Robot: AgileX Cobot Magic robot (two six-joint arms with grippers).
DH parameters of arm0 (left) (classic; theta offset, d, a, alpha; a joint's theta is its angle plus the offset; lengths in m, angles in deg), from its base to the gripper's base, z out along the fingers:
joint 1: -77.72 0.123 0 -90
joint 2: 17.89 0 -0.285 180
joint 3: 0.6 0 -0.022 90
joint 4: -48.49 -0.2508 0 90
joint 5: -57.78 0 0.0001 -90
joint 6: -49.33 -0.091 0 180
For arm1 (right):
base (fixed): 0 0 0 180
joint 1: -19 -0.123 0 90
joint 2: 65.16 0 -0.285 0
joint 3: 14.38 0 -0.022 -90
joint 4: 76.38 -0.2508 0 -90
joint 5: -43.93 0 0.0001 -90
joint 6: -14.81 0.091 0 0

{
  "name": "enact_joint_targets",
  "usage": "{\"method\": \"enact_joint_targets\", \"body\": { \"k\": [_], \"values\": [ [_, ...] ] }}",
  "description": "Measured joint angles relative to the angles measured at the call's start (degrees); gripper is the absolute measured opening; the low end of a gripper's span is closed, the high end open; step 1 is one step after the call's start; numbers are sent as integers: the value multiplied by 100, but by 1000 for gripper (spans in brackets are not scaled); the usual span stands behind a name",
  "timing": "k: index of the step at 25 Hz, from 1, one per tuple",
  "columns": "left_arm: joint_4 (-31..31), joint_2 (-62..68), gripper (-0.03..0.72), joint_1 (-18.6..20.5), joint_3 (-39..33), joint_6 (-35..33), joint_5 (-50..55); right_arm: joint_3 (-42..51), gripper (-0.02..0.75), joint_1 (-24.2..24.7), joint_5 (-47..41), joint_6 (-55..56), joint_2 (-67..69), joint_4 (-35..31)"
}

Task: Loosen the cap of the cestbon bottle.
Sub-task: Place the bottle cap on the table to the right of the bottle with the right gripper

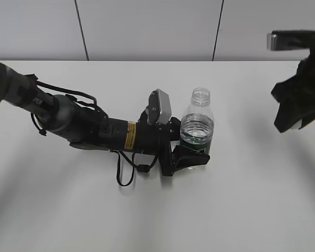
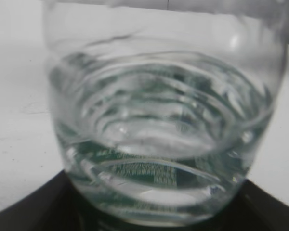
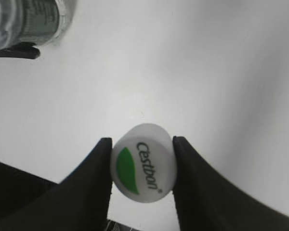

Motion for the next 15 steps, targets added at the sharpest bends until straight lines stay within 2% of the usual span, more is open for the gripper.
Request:
{"method": "enact_joint_targets", "body": {
  "k": [4,8,15],
  "values": [
    [0,0,524,0,0,0,0,966,294,0,1456,465,-2,-22],
    [0,0,524,0,0,0,0,1450,294,0,2690,1045,64,-206],
    [0,0,524,0,0,0,-5,1498,294,0,3084,1081,690,-538]
  ]
}}
